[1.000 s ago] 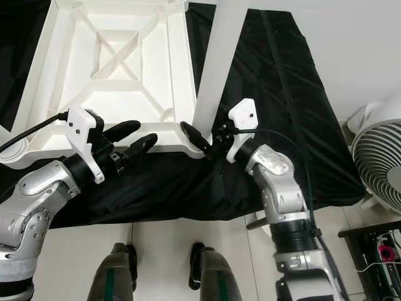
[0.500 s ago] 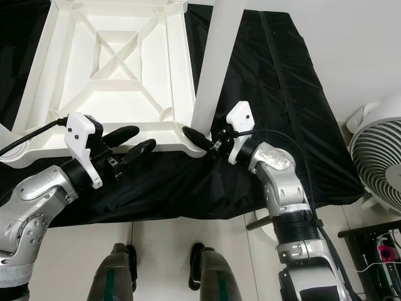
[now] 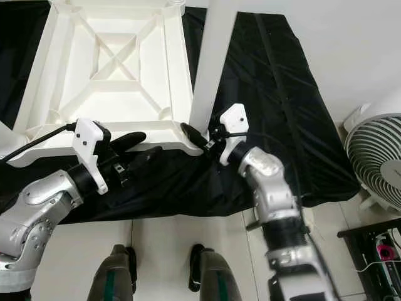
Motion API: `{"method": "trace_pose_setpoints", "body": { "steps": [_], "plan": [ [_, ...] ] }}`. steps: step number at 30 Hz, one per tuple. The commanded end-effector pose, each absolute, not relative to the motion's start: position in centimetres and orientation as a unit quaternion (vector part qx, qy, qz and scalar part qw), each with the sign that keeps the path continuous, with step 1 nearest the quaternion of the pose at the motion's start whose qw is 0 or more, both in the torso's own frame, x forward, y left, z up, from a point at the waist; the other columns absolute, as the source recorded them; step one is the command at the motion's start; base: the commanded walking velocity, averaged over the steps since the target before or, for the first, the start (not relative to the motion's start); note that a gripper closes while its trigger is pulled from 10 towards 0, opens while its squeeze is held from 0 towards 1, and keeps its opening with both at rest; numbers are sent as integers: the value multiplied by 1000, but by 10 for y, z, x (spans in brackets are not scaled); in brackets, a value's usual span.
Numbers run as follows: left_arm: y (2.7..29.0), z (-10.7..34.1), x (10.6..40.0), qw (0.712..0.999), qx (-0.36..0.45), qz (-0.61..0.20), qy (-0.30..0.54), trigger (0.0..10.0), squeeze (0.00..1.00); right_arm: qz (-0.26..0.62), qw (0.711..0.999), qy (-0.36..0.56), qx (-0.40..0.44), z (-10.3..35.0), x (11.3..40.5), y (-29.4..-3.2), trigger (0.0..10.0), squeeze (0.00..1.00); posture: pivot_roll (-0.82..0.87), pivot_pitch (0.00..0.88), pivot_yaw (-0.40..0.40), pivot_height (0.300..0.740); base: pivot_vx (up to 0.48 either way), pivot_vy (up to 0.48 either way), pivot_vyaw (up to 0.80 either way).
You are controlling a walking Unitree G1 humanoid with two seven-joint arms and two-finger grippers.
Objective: Building children table
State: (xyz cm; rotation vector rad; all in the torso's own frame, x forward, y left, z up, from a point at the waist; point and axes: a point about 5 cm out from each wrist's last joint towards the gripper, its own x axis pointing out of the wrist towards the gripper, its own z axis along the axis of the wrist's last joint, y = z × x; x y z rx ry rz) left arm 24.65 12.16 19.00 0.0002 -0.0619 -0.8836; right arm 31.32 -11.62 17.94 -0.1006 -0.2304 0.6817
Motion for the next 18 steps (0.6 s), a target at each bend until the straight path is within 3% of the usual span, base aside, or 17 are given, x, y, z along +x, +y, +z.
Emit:
{"method": "trace_pose_setpoints", "body": {
  "steps": [1, 7, 12, 13, 14, 15, 18],
  "plan": [
    [119, 184, 246, 901, -1, -434, -21, 10000, 0, 282, 953, -98, -46, 174, 314, -125, 0, 0, 56, 143, -39, 740, 0, 0, 0],
    [113, 179, 255, 907, -1, -421, -23, 10000, 0, 127, 989, -78, -4, 161, 306, -114, 0, 0, 32, 81, -13, 740, 0, 0, 0],
    [109, 179, 259, 906, -7, -422, -24, 10000, 0, 82, 993, -85, 6, 159, 307, -111, 0, 0, 22, 53, 20, 740, 0, 0, 0],
    [108, 179, 260, 906, -9, -422, -24, 10000, 0, 70, 994, -84, 7, 159, 308, -110, 2784, 0, 19, 43, 36, 740, 0, 0, 0],
    [108, 179, 260, 906, -9, -422, -24, 10000, 0, 70, 994, -84, 7, 159, 308, -110, 2784, 0, 19, 43, 36, 740, 0, 0, 0],
    [108, 179, 260, 906, -10, -423, -22, 10000, 0, 61, 995, -84, 13, 159, 309, -109, 10000, 0, 17, 39, 42, 740, 0, 0, 0],
    [106, 179, 260, 905, -6, -426, -23, 10000, 0, 53, 995, -88, 20, 162, 309, -109, 10000, 0, 15, 37, 50, 740, 0, 0, 0]
  ]
}}
